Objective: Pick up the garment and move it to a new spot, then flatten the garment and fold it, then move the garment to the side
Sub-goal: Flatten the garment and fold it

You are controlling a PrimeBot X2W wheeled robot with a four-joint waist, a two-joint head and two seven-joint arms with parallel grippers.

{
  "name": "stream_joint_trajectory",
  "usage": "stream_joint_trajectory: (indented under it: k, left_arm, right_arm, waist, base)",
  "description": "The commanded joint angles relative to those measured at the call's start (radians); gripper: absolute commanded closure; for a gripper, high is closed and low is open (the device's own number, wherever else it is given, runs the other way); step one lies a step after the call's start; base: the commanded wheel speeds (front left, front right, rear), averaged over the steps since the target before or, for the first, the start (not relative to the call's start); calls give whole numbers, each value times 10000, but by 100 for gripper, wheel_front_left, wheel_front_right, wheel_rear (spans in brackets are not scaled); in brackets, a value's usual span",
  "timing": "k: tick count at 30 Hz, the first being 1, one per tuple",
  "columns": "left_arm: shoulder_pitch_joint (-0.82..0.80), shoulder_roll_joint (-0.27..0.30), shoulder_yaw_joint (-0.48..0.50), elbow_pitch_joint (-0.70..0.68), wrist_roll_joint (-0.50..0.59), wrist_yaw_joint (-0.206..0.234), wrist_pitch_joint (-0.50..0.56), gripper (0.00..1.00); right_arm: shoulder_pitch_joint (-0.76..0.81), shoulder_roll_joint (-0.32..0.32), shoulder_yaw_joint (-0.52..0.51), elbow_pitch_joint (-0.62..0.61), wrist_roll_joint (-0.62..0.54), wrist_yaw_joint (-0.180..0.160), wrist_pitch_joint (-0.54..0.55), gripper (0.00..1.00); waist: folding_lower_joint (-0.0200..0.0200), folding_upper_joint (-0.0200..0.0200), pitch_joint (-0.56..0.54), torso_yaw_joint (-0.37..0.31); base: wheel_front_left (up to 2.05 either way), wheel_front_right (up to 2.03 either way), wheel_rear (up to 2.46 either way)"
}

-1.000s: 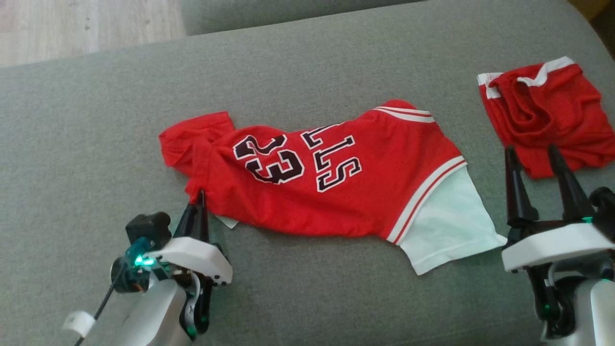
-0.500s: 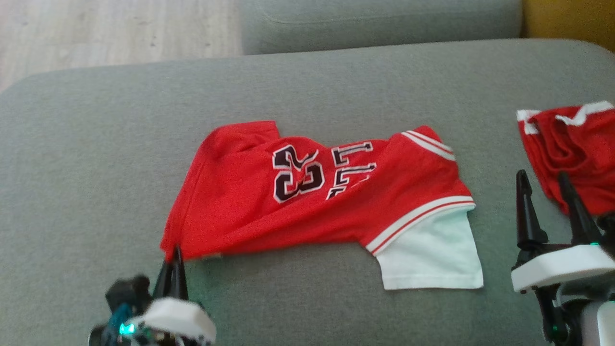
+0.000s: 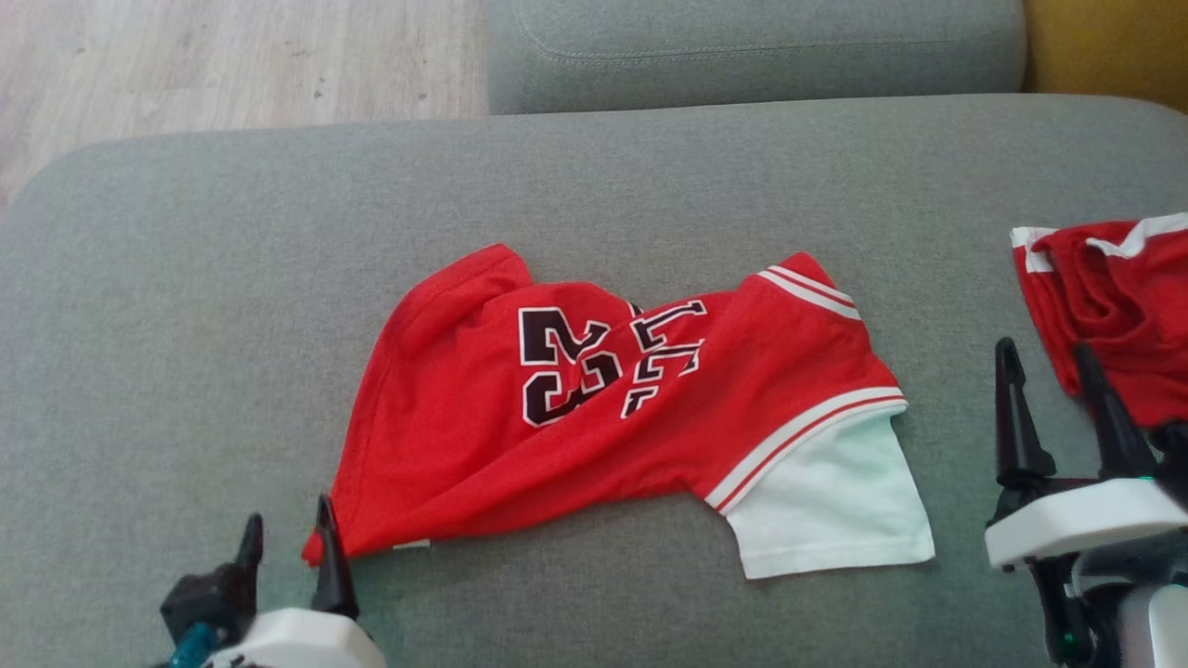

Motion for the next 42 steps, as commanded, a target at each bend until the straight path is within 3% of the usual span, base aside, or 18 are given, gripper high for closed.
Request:
stream_joint_trajectory:
  k: [1, 7, 12, 17, 25, 26, 27, 28, 42]
  left_arm:
    - [-430, 238, 393, -391, 152, 74, -128, 0]
    - [-1627, 351, -175, -358, 482, -379, 425, 0]
    - [-3290, 303, -661, 778, 684, -921, 1230, 0]
    - [-4694, 415, -677, 2231, 819, -1178, 1601, 0]
    - [-5658, 490, -910, 3494, 796, -1744, 2098, 0]
    - [-5748, 483, -949, 3597, 788, -1836, 2124, 3]
    - [-5830, 451, -945, 3662, 744, -1914, 2098, 59]
    - [-5924, 413, -927, 3704, 704, -1972, 2046, 100]
    - [-8281, 820, -374, 4527, 596, -2589, 1296, 100]
  right_arm:
    - [-239, -89, 173, -360, 18, 73, -96, 0]
    - [-301, -89, 185, -618, -70, 73, -19, 0]
    - [-561, -89, 329, -857, -186, 73, 130, 0]
    - [-880, -89, 489, -1054, -293, 73, 252, 0]
    - [-1115, -89, 504, -1186, -330, 73, 275, 0]
    - [-1135, -89, 495, -1188, -333, 73, 261, 0]
    - [-1154, -89, 486, -1189, -334, 73, 249, 0]
    - [-1176, -89, 476, -1189, -333, 73, 239, 0]
    - [-1798, -89, 483, -911, -225, 73, -38, 0]
  waist:
    - [1, 0, 13, -34]
    - [1, 0, 329, -208]
    - [1, 0, 837, -430]
    - [1, 0, 1392, -695]
    - [1, 0, 1928, -811]
    - [1, 0, 1972, -811]
    - [1, 0, 2020, -809]
    - [1, 0, 2068, -803]
    - [1, 0, 2706, -1009]
  base:
    - [0, 0, 0]
    - [0, 0, 0]
    - [0, 0, 0]
    - [0, 0, 0]
    - [0, 0, 0]
    - [0, 0, 0]
    - [0, 0, 0]
    - [0, 0, 0]
    - [0, 0, 0]
